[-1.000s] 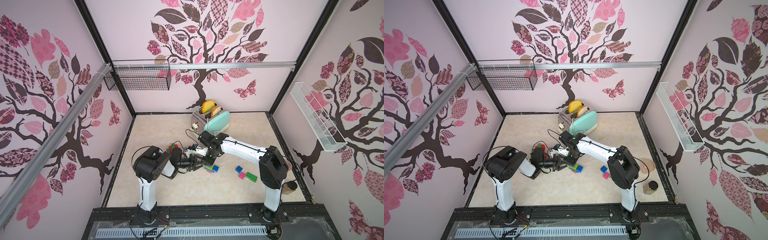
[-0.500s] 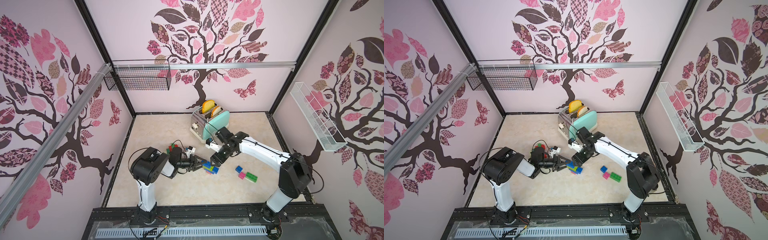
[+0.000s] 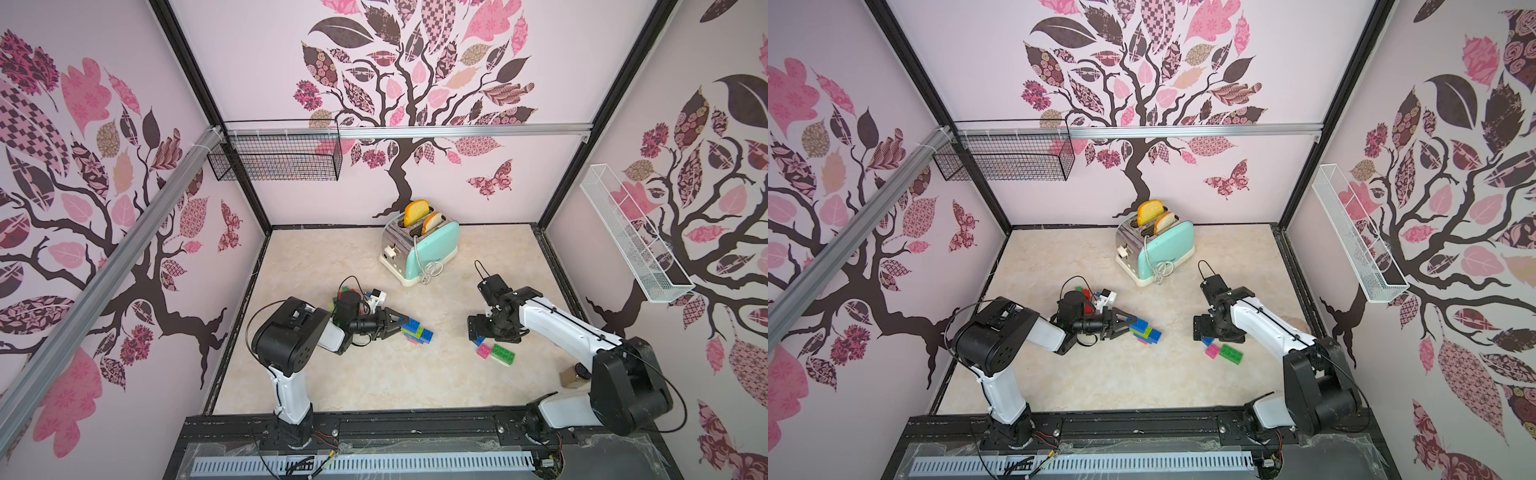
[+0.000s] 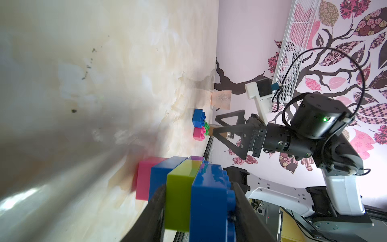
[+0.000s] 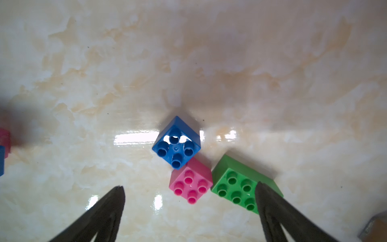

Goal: Assemble a heart with lego
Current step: Move the lego brick at the center of the board.

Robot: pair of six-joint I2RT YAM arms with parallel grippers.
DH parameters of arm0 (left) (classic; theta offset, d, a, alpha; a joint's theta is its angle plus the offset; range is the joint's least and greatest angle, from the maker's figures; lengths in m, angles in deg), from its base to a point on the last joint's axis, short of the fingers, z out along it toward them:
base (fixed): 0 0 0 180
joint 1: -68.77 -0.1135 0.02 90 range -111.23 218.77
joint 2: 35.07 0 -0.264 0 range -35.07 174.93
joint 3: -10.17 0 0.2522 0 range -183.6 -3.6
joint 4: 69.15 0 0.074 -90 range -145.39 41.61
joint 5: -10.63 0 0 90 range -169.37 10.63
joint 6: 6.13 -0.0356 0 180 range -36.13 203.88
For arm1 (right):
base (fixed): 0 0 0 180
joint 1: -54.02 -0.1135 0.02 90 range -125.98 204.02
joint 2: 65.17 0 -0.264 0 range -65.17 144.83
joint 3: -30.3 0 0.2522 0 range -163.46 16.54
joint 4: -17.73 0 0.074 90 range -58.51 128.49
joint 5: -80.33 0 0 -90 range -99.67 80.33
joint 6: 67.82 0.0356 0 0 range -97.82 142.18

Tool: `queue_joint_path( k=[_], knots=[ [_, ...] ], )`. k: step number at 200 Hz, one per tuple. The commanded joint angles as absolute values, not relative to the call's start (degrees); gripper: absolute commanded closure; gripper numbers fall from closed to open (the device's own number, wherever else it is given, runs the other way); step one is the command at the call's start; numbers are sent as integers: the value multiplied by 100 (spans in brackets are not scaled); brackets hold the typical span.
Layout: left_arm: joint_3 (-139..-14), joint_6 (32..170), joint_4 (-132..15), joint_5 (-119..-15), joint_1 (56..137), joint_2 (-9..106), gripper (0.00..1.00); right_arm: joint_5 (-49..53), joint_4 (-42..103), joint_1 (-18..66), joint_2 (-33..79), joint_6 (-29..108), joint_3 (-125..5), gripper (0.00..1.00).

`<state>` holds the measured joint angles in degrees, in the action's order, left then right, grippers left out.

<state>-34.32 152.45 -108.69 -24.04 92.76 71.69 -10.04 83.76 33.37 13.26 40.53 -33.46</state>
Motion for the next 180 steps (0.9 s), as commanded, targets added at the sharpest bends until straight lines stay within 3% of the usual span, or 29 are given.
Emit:
queue_joint_path(
  k=[1, 86, 180],
  knots=[
    [-3337, 15340, -11292, -2391, 9276, 7282, 64, -1228, 8367, 3389, 1022, 4792, -3236, 1],
    [-3307, 15285, -11219, -2401, 9279, 7112, 63, -710, 8028, 3786, 681, 5120, -2660, 0],
    [-3376, 15209, -11030, -2400, 9285, 7066, 64, 137, 7034, 3842, 1321, 5038, -2408, 1]
  ],
)
